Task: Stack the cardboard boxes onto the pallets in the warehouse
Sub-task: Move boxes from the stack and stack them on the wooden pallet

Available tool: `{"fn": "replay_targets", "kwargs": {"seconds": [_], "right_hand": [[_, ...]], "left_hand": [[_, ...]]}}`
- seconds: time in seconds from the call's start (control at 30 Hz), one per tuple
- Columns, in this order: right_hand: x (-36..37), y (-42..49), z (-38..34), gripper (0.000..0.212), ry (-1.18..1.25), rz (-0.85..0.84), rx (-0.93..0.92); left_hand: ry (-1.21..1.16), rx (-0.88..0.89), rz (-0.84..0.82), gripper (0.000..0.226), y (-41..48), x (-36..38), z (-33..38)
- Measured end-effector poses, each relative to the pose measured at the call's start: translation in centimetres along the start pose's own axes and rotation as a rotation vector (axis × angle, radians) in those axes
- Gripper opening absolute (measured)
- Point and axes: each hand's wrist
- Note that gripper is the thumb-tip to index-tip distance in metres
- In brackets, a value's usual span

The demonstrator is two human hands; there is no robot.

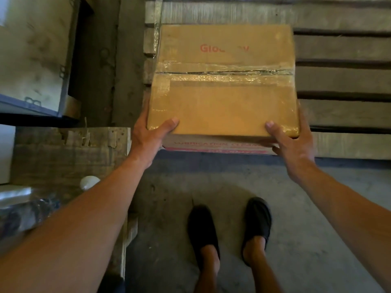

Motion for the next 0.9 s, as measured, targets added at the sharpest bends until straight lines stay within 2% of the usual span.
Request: {"fn": "replay_targets", "kwargs": {"seconds": [0.1,0.3,0.6,0.9], "right_hand": [[0.6,0.0,1.0,0.115,0.014,-0.010,0.007],[1.6,-0.6,2.4,0.108,-0.001,-0.001,0.007],[1.9,-0.4,3.3,0.102,-0.032,0.015,-0.038],[1.5,-0.6,3.2,0.099,-0.049,0.028,-0.009]], "left_hand": [[0.000,-0.016,0.007,0.082,0.3,-0.3,-1.1],[0.010,-0.020,0.013,0.095,0.7,-0.7,-2.0],[0.018,0.015,0.025,0.089,0.5,-0.5,-3.2],[0.017,0.030,0.006,0.079,-0.2,-0.5,-3.4]]}}
Point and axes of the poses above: each hand's wrist, its own y-axis towards the middle knuckle, its own x-axis out of the palm, z = x × y, and after that the axes turned 6 degrees about z, right-handed
